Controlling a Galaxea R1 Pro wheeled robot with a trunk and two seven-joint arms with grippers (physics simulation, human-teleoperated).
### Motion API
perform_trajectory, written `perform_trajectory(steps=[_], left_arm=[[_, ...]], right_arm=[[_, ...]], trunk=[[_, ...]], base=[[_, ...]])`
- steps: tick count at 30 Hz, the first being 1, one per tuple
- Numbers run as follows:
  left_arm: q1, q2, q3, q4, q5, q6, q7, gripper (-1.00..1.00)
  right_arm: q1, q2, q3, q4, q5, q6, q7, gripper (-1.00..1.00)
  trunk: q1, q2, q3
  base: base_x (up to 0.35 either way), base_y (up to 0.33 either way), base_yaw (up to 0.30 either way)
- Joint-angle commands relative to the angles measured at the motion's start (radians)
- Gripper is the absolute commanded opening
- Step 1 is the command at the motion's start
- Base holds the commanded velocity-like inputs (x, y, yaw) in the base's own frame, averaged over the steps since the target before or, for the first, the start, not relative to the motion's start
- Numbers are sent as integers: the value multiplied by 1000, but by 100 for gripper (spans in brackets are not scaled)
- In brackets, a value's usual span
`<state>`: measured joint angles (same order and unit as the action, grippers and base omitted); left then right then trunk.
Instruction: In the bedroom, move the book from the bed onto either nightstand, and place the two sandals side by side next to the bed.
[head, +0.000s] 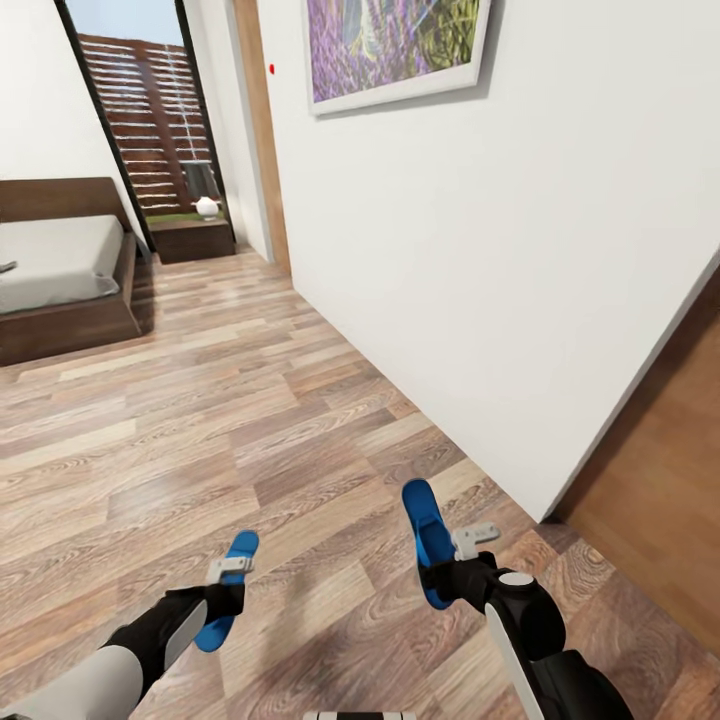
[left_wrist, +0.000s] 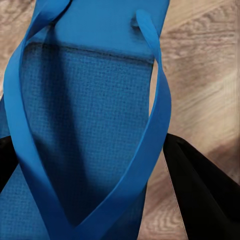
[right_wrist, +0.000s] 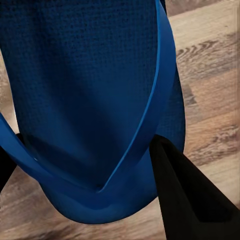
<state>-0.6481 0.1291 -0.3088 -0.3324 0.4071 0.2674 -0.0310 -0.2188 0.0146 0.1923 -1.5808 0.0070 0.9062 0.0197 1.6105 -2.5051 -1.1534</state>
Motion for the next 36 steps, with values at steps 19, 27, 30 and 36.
perform_trajectory(steps=[19, 27, 30, 36], left_arm=[[0, 2, 9, -2, 12, 2, 1, -100], [0, 1, 10, -1, 12, 2, -4, -100], [0, 2, 10, -1, 12, 2, -4, -100], [0, 2, 10, -2, 12, 2, -5, -100]], right_arm=[[-1, 1, -2, -1, -2, 3, 2, -100], [-1, 4, -1, 0, -2, 4, 2, -100], [-1, 4, -1, 0, -2, 3, 2, -100], [-1, 4, -1, 1, -2, 3, 2, -100]], trunk=[[-9, 4, 73], [-26, 33, 101], [-37, 54, 110], [-60, 96, 129]], base=[[0, 0, 0], [0, 0, 0], [0, 0, 0], [0, 0, 0]])
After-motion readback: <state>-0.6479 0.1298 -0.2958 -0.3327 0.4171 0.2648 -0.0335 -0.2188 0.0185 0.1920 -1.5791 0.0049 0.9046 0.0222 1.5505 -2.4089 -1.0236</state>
